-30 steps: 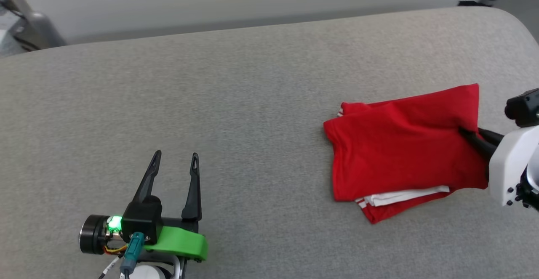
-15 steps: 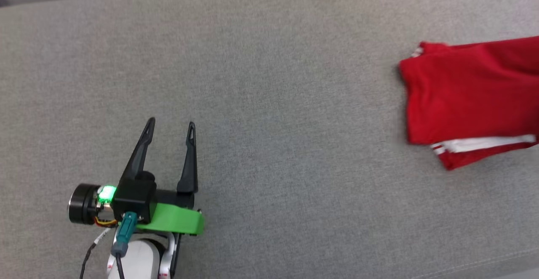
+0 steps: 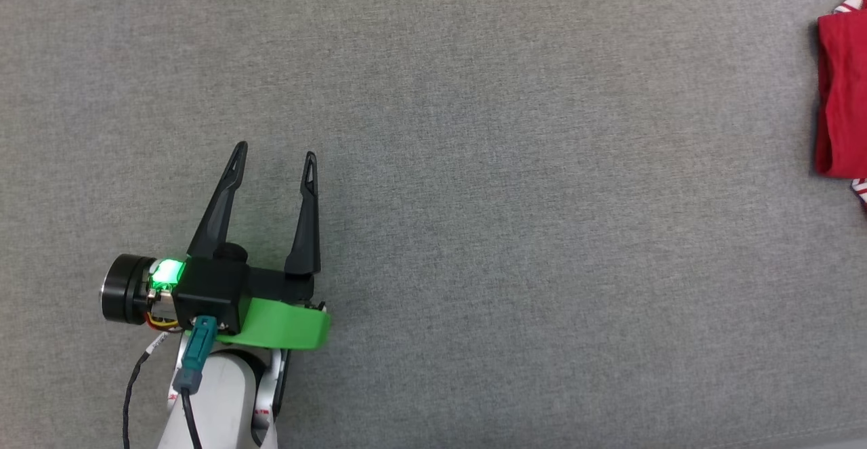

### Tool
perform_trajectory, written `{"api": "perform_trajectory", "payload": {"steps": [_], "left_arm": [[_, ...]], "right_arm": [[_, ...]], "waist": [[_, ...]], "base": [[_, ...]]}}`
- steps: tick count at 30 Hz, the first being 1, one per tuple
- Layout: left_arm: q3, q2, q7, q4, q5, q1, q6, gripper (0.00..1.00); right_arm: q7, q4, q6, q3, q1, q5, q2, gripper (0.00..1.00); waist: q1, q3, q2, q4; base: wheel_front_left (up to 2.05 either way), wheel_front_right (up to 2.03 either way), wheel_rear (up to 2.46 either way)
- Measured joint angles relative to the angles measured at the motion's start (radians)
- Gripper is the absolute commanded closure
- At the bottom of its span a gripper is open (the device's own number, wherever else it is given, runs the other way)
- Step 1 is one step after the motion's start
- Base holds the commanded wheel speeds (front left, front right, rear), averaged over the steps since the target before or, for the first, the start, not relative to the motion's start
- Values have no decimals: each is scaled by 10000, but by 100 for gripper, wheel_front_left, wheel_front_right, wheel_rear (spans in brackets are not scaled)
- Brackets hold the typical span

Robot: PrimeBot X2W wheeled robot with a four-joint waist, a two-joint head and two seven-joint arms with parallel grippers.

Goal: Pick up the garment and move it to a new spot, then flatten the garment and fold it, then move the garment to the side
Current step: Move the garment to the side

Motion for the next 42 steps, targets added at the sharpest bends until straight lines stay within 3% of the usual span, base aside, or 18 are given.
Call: {"api": "perform_trajectory", "payload": {"steps": [1, 5, 9, 19, 24, 33, 42], "left_arm": [[0, 0, 0, 6, 0, -9, 21, 0], [-42, 2, -2, 88, 0, -15, 50, 0], [-117, -23, -2, 150, -19, -13, 128, 0], [38, -146, -2, 391, -253, 540, 284, 0], [146, -276, -2, 531, -385, 942, 305, 0], [418, -334, -2, 777, -418, 1334, 301, 0], [537, -405, -2, 1037, -430, 1677, 255, 0]], "right_arm": [[-109, 136, 0, -59, -58, -81, 115, 0], [-573, 552, 2, -194, -149, -391, 502, 0], [-1313, 662, 0, -370, -46, -803, 437, 0], [-4265, -974, 0, -1070, 957, -1321, 1287, 0], [-5292, -2763, 0, -1313, 1614, -2036, 2631, 0], [-5636, -5095, 0, -844, 3112, -2313, 4602, 0], [-5651, -5590, 0, 303, 4750, -2592, 5894, 0]], "waist": [[0, 31, 0, 43], [0, -70, 0, 124], [0, -402, 0, 179], [-3, -1611, 0, 304], [-3, -2432, 0, 466], [-3, -3425, 0, 996], [-3, -4184, 0, 1547]], "base": [[0, 0, 0], [0, 0, 0], [0, 0, 0], [0, 0, 0], [0, 0, 0], [0, 0, 0], [0, 0, 0]]}}
